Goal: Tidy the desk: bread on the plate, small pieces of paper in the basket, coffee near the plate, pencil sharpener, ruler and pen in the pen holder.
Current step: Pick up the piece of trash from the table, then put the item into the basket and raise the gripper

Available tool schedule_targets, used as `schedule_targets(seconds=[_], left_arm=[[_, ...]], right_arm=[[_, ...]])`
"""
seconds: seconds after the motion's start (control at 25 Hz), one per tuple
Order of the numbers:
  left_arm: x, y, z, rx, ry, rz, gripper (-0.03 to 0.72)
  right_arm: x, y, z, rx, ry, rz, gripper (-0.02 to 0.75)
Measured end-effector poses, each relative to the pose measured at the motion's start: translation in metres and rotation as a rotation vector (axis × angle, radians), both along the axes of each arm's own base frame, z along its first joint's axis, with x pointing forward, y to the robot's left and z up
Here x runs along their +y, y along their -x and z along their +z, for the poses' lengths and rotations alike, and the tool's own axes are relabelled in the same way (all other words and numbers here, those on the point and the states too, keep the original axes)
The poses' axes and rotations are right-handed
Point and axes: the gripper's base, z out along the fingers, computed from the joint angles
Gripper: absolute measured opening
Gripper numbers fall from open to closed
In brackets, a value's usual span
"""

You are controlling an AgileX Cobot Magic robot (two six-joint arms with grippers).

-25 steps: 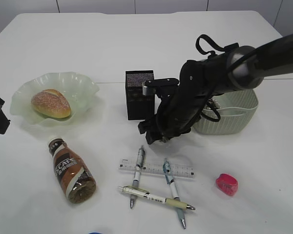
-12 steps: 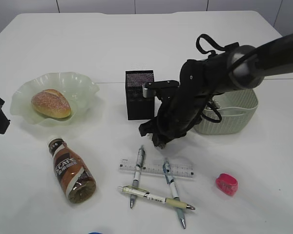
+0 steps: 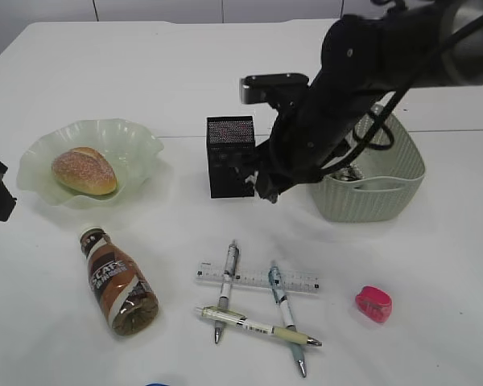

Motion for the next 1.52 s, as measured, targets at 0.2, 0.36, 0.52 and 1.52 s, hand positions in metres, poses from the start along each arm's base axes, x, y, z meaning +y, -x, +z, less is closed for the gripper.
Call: schedule_targets(seconds=[0.2, 0.36, 0.52, 1.52], left_arm=[[0.000, 0.000, 0.000, 0.000, 0.000, 0.000, 0.416], [0.000, 0.000, 0.000, 0.001, 0.004, 0.001, 0.416], [-0.001, 0.000, 0.000, 0.005, 0.019, 0.006, 0.416], [-0.005, 0.010, 0.011, 0.008, 0.115, 0.063, 0.394]], right_arm=[[-0.035, -0.003, 0.040, -0.092, 0.033, -0.075, 0.195], [-0.079, -0.016, 0.045, -0.098, 0.047, -0.194, 0.195], [-0.112, -0.026, 0.041, -0.093, 0.061, -0.276, 0.195], [-0.133, 0.066, 0.077, 0.013, 0.046, -0.308, 0.566]])
